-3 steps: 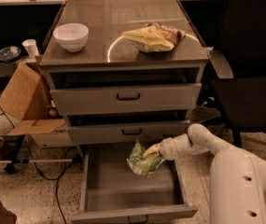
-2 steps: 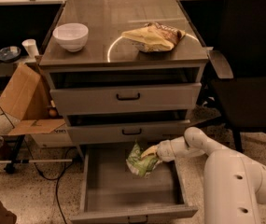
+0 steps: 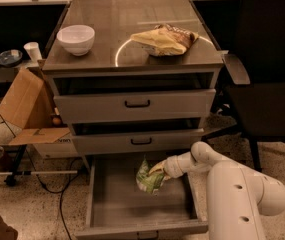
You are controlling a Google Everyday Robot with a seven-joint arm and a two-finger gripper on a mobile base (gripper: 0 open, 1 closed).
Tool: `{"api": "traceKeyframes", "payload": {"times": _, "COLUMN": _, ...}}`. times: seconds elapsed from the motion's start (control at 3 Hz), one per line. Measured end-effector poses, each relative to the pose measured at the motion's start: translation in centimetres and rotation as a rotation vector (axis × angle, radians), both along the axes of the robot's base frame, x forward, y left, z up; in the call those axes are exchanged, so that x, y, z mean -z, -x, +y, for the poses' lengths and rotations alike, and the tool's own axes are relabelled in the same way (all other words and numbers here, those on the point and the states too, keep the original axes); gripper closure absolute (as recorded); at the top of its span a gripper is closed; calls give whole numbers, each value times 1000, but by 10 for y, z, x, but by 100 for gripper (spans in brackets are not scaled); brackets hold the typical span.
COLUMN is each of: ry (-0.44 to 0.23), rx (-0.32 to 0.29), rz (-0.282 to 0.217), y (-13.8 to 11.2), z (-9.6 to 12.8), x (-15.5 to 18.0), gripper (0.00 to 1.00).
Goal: Place green jalapeno chip bag into bottom drawer
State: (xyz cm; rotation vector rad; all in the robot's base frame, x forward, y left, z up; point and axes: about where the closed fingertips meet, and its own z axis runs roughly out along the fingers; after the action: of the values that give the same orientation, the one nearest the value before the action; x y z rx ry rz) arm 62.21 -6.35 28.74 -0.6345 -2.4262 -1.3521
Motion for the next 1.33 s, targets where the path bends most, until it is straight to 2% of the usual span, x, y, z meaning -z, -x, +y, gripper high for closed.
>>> {"api": "traceKeyframes", "payload": {"times": 0.67, "ry": 95, "rx": 11, "rz": 17, "y": 4, "z": 7, "x": 37, "gripper": 37}}
{"api": "traceKeyframes", "payload": {"times": 1.0, "ry": 119, "rx": 21, "rz": 28, "y": 6, "z": 6, "x": 47, "gripper": 14}}
{"api": "traceKeyframes", "payload": {"times": 1.33, "ry": 123, "rx": 24, "rz": 30, "y": 7, "z": 5, "x": 50, "gripper": 0}}
